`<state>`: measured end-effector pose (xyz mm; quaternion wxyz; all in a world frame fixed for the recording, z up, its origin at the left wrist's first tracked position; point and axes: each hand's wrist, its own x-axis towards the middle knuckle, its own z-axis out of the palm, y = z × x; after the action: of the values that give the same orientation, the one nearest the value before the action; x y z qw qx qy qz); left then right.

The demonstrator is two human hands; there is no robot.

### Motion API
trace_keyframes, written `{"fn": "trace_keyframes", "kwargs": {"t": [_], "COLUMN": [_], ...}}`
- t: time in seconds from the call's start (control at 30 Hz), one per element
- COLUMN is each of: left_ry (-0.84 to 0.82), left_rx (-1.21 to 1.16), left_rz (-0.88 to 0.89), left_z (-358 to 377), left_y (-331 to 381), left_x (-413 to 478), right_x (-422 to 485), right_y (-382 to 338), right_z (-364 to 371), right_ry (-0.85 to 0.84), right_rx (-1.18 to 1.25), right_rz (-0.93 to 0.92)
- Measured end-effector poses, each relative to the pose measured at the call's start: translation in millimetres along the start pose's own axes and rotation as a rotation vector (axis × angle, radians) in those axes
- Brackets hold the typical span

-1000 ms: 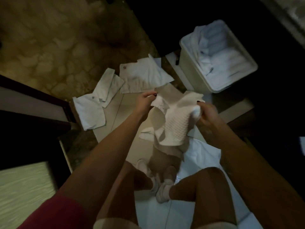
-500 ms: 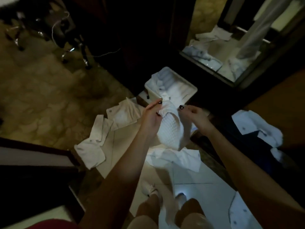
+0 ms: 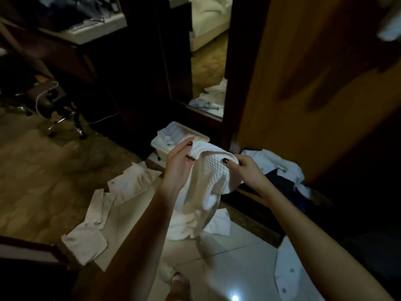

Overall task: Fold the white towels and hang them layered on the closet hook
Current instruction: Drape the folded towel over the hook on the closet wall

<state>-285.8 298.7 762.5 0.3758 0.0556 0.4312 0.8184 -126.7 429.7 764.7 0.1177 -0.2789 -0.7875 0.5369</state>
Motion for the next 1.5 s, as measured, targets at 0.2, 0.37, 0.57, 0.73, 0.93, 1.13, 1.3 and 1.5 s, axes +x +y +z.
{"fn": "trace_keyframes", "kwargs": {"t": [0.2,0.37,0.57,0.73,0.93,1.13,1.3,1.5], "left_ry": [-0.160,-0.306,-0.441,-0.603,-0.567,-0.584,-0.437,-0.387], "left_rx": [0.353,0.981,0.913,0.740,0.582,0.803,1.275,1.510], "left_rz": [0.068,0.170,0.285,0.192,0.187,0.261,0.559,0.428], "left_z": [72.8,129.0,181.1,229.9,281.7,286.3,255.7,237.8], "left_y": [-43.3,-67.4,-80.6,-88.6,-96.2,-73.7,-55.6,-59.8], "left_x": [-45.7,-72.1,-89.7,-107.5,-119.7,-108.0,-85.1,-77.6], "right_x": [-60.2,-88.6,-128.5,-179.8,-217.5,-237.9,-233.1,-211.2], "right_y": [-1.7,-8.9,-1.1,17.3,57.6,92.3,72.8,37.8], "right_z": [-85.5,-142.8,-200.7,-252.9,-281.7,-262.0,-257.7,-236.6], "right_ry": [0.253,0.314,0.249,-0.011,-0.023,0.267,0.545,0.563], "right_rx": [-0.038,-0.012,-0.015,0.005,-0.303,-0.261,0.093,0.164], "right_rz": [-0.111,-0.176,-0.120,0.085,0.363,0.389,0.237,0.235]}}
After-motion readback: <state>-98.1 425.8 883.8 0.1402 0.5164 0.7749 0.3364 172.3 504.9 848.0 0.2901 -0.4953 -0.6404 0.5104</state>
